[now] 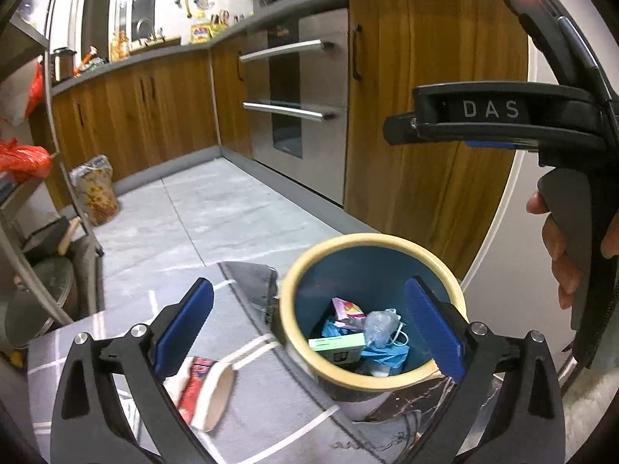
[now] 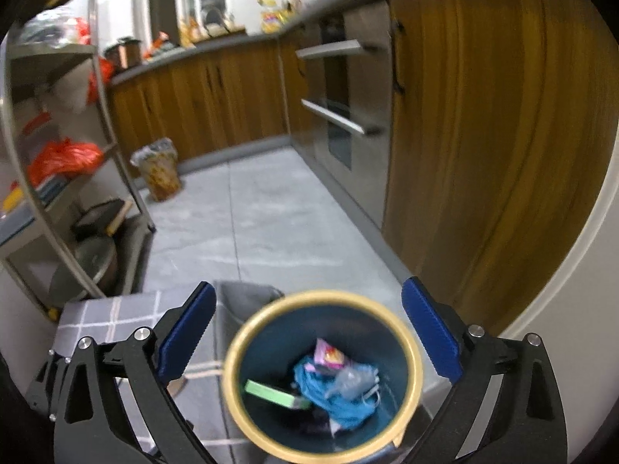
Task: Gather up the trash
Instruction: 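Move both grippers back over the foil pack and red-white paper cup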
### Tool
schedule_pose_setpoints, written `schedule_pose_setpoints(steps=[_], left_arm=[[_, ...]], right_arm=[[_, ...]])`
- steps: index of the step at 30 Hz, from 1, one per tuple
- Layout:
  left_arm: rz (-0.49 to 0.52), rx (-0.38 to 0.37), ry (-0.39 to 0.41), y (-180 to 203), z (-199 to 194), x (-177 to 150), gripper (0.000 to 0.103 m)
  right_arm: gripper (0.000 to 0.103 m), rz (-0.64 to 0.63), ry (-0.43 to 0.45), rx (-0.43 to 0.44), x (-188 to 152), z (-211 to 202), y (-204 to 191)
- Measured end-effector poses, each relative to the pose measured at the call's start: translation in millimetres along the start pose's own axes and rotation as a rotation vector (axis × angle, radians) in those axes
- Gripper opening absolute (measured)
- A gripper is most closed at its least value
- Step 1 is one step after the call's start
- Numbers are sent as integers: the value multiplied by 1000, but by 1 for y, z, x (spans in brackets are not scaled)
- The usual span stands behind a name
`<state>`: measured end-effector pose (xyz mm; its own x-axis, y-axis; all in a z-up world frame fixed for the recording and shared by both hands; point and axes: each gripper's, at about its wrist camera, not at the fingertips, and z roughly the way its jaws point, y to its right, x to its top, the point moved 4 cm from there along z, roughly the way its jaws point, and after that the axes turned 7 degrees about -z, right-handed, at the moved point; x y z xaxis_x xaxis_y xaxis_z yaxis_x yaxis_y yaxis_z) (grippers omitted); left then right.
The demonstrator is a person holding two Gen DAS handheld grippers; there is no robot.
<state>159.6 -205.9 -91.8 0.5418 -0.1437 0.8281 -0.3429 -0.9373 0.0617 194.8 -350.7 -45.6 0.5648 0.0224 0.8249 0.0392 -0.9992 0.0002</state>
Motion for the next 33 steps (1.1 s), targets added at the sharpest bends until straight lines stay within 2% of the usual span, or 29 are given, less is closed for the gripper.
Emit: schedule_pose_setpoints(steps=[3,15,26,33], left_arm=[[1,17,21,-8,-17,1,97],[-24,120,62,-63,-65,-11,97],[-90,183,85,-116,-95,-19,97],[-118,221,79,-148,-102,-25,97]], right_arm=[[97,-36,49,23,6,-12,-18],[98,-85,109,104,17,-30,-89],[98,-83,62,177,12,-22,-148],[98,-24,7,220,8,-5,-177]])
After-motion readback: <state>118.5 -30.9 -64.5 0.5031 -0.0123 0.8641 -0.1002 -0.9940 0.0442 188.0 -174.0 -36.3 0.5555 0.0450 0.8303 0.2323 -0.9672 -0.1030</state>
